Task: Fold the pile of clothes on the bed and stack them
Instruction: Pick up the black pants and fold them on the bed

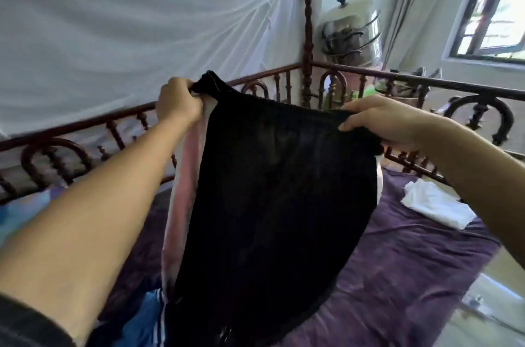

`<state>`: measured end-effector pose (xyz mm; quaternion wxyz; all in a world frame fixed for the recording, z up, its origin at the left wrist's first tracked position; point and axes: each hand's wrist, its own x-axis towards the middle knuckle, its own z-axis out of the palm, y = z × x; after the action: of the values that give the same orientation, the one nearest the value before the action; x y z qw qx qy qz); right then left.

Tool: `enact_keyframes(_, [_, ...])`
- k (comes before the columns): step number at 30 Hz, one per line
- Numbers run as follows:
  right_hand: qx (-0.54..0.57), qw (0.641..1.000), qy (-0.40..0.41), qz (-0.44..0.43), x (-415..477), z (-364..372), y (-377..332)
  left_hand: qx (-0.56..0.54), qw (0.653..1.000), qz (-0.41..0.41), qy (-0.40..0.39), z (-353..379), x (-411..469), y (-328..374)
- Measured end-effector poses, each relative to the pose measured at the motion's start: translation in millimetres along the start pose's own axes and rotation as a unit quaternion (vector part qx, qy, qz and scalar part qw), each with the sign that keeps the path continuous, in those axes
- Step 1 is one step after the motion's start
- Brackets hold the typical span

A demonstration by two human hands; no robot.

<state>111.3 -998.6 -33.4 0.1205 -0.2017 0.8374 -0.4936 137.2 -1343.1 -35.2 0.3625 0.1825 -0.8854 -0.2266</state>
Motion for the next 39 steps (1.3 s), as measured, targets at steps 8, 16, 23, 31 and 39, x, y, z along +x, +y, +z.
enact_keyframes(8, [-0.100, 0.980, -0.060, 0.162, 95, -83, 251, 0.093, 0.971, -0.025, -0.220, 286, -43, 43])
enact_keyframes(16, [-0.194, 0.941, -0.103, 0.258, 201, -147, 509, 0.153, 0.932, -0.067, -0.323, 558, -74, 100])
enact_keyframes(23, [-0.236, 0.892, -0.017, 0.386, 238, -193, 680, 0.004, 0.892, -0.091, -0.443, 733, -113, 149])
enact_keyframes(31, [-0.384, 0.856, -0.103, 0.330, 259, -164, 731, 0.067, 0.850, -0.202, -0.483, 741, -183, 69])
enact_keyframes(39, [-0.369, 0.900, -0.230, 0.039, 340, -17, 668, 0.246, 0.796, -0.331, -0.444, 620, -256, -80])
